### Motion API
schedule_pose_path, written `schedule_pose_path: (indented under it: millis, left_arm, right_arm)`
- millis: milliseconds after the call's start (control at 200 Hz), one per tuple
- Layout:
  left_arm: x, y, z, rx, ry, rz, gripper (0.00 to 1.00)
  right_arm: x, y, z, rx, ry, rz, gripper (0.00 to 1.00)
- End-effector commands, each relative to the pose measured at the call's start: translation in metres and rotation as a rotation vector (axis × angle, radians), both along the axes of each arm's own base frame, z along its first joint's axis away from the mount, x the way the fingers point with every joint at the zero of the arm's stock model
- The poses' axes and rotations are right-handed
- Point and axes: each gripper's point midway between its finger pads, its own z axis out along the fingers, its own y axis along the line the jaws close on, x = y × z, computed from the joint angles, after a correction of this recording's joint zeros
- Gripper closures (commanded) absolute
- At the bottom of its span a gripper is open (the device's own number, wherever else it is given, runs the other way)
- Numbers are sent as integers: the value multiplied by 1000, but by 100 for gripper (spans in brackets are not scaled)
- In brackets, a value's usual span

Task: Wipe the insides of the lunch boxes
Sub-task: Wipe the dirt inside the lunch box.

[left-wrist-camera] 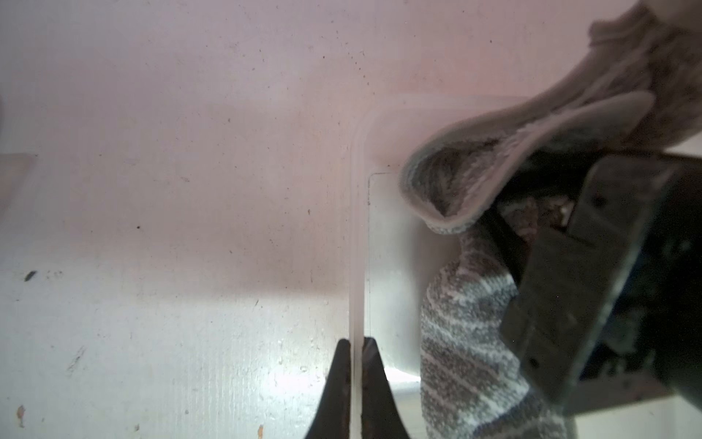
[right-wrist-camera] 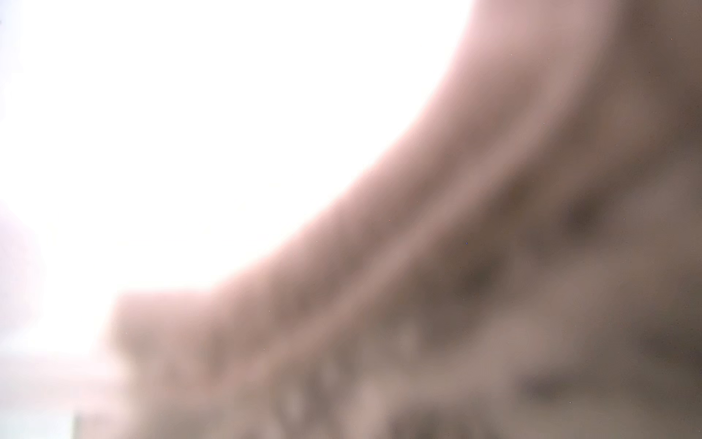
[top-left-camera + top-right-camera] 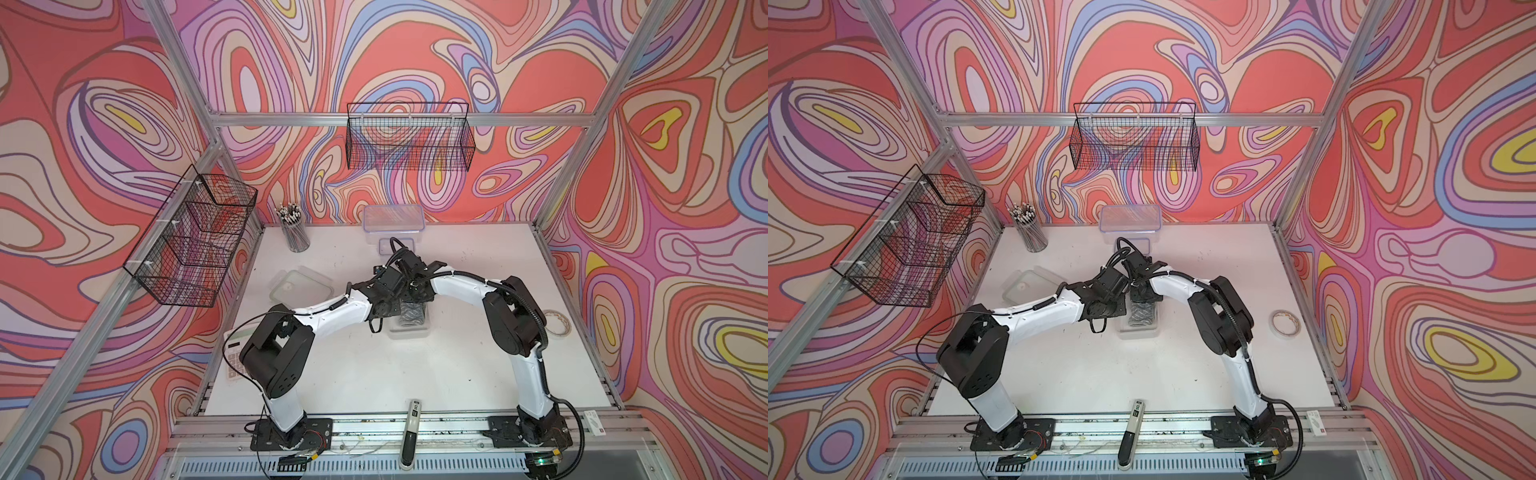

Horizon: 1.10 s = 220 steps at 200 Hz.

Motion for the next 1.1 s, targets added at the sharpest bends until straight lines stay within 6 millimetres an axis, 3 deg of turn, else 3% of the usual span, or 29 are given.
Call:
schedule_pose_path:
  millis: [0,215,366,801,1097]
  left_arm:
    - [-17,-7,-11,-23,63,-35,100]
    - [-17,-14,-10,-61,73,-30,100]
    - [-13,-10,-8,-48,56,5,100]
    - [8,-3,6,-4,-5,96,100]
    - [19,13,8,18,-20,139,100]
  right_arm:
    - [18,24,4,89,-48,8,100]
    - [21,56,6,283,-44,9,100]
    - [4,77,-2,415,33,43,100]
    - [-67,68,-26,391,181,88,100]
    - [-107,66,-38,362,266,132,100]
